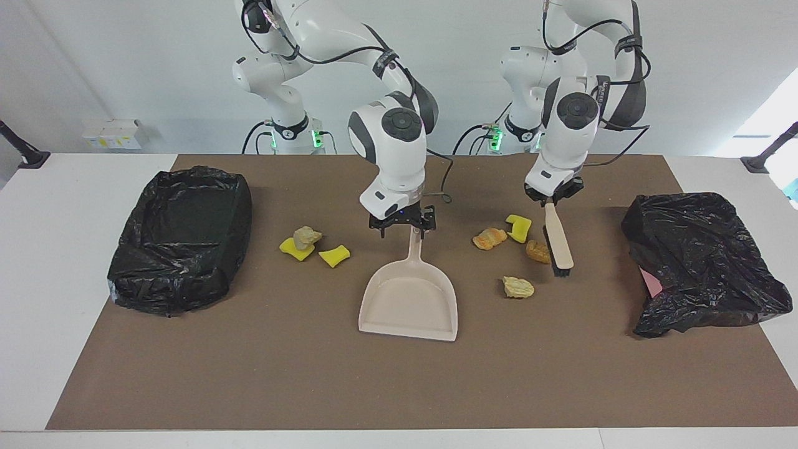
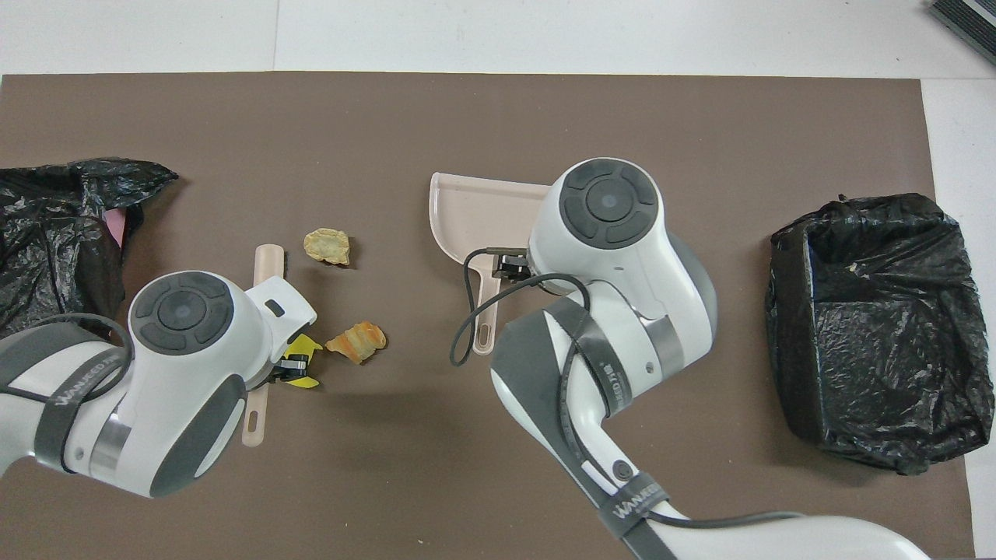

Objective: Sweep and dump trash in bin
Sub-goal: 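Grasp the brush with the left gripper while the right gripper grasps the dustpan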

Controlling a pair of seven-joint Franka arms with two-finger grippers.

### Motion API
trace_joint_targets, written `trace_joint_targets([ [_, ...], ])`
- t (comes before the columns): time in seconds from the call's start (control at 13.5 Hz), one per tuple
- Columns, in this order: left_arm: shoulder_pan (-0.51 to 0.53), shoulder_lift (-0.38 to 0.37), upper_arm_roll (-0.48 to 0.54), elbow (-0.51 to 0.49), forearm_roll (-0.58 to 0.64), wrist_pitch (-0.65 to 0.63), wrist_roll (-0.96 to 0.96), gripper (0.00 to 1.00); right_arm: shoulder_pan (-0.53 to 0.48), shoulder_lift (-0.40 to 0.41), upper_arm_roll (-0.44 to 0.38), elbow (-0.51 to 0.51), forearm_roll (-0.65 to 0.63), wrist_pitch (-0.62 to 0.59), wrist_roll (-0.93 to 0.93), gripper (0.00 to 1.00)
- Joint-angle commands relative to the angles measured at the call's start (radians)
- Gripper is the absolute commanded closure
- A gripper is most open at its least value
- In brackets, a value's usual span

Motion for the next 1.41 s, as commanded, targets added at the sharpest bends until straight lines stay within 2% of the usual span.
trace_joint_targets([
  [0.0,0.061,-0.036,-0.013,-0.064,0.018,0.059,0.062,1.0,0.015,0.017,0.006,-0.017,0.019,0.038,0.015,0.0],
  [0.3,0.08,-0.075,-0.013,-0.14,0.018,0.104,0.064,1.0,0.035,0.026,0.008,-0.056,0.06,0.08,0.017,0.0],
  [0.37,0.08,-0.076,-0.013,-0.155,0.018,0.117,0.064,1.0,0.032,0.028,0.008,-0.056,0.062,0.084,0.015,0.15],
  [0.45,0.08,-0.079,-0.013,-0.167,0.018,0.133,0.064,1.0,0.03,0.028,0.008,-0.054,0.062,0.084,0.017,0.53],
  [0.52,0.078,-0.084,-0.013,-0.179,0.018,0.139,0.064,1.0,0.035,0.028,0.006,-0.054,0.063,0.083,0.021,1.0],
  [0.67,0.069,-0.108,-0.015,-0.215,0.018,0.153,0.061,1.0,0.04,0.026,0.005,-0.053,0.045,0.087,0.093,1.0],
  [0.82,0.062,-0.116,-0.016,-0.227,0.018,0.153,0.053,1.0,0.038,0.026,0.008,-0.048,0.015,0.101,0.03,1.0],
  [1.04,0.051,-0.127,-0.018,-0.252,0.015,0.16,0.049,1.0,-0.044,-0.02,0.009,-0.057,0.034,0.054,-0.37,1.0],
  [1.11,0.045,-0.131,-0.018,-0.256,0.015,0.162,0.047,1.0,-0.057,-0.046,0.008,-0.066,0.036,0.049,-0.561,1.0],
  [1.34,0.031,-0.136,-0.02,-0.267,0.009,0.17,0.043,1.0,-0.1,-0.176,0.003,-0.189,0.016,0.021,-0.953,1.0],
])
